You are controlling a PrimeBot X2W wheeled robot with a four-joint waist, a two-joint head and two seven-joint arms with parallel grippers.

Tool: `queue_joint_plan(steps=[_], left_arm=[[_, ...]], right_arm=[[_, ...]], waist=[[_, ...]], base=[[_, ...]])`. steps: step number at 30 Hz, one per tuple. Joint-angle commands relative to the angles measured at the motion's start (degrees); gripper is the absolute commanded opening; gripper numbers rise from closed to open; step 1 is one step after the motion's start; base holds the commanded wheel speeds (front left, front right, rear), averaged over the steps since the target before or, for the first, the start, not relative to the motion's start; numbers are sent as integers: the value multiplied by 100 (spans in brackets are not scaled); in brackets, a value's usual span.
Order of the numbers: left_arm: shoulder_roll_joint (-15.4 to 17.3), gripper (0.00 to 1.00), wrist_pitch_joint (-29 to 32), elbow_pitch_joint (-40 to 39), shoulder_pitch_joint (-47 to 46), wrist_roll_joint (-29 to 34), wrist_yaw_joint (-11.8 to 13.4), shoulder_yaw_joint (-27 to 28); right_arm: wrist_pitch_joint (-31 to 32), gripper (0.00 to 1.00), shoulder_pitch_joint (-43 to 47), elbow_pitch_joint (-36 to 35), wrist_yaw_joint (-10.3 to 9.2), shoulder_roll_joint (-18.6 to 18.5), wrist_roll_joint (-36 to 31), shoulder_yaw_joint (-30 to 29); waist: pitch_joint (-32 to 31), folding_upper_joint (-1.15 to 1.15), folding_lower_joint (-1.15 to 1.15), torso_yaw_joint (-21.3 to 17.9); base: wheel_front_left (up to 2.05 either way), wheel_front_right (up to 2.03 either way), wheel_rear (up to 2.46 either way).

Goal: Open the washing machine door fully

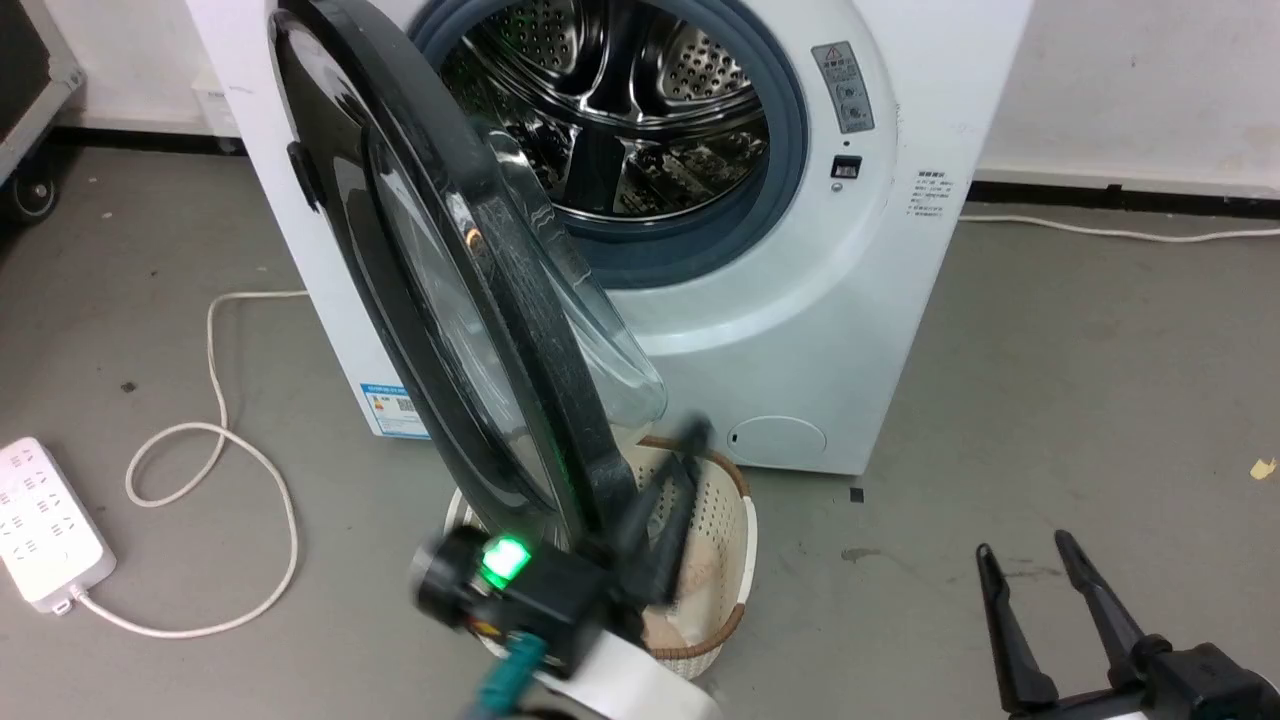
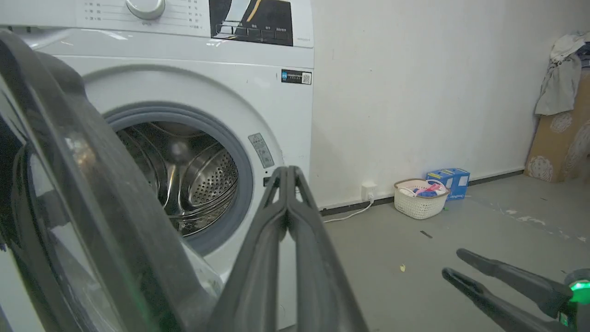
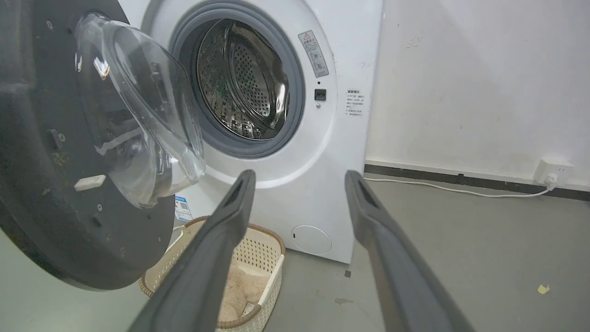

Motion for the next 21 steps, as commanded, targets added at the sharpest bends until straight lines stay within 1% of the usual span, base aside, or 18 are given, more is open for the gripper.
queue_joint_plan(steps=[1, 5, 7, 9, 12, 17, 21], left_arm=[[10, 0, 24, 148, 102, -80, -3, -105], [10, 0, 170, 920, 125, -166, 84, -361], [9, 0, 188, 1299, 69, -258, 178, -364], [9, 0, 104, 1622, -13, -357, 274, -296], [10, 0, -94, 1996, -92, -446, 350, -188], [118, 0, -438, 2279, 44, -502, 409, -56], [253, 0, -580, 2164, 322, -513, 526, 28]], right_arm=[[-25, 100, -29, 15, -4, 23, 12, -7], [-25, 100, -57, 29, -4, 23, -1, -6], [-25, 100, -77, 34, -4, 23, -3, 2], [-25, 100, -99, 45, -4, 23, 3, 5], [-25, 100, -130, 59, -4, 23, 15, 6], [-25, 100, -94, 98, -4, 24, 57, -33], [-25, 100, -9, 117, -4, 24, 115, -36]], waist=[[47, 0, 0, -13], [149, 0, 0, -20], [185, 0, 0, -25], [215, 0, 0, -23], [242, 0, 0, -5], [180, 0, 0, 154], [96, 0, 0, 423]], base=[[0, 0, 0], [0, 0, 0], [0, 0, 0], [0, 0, 0], [0, 0, 0], [0, 0, 0], [0, 0, 0]])
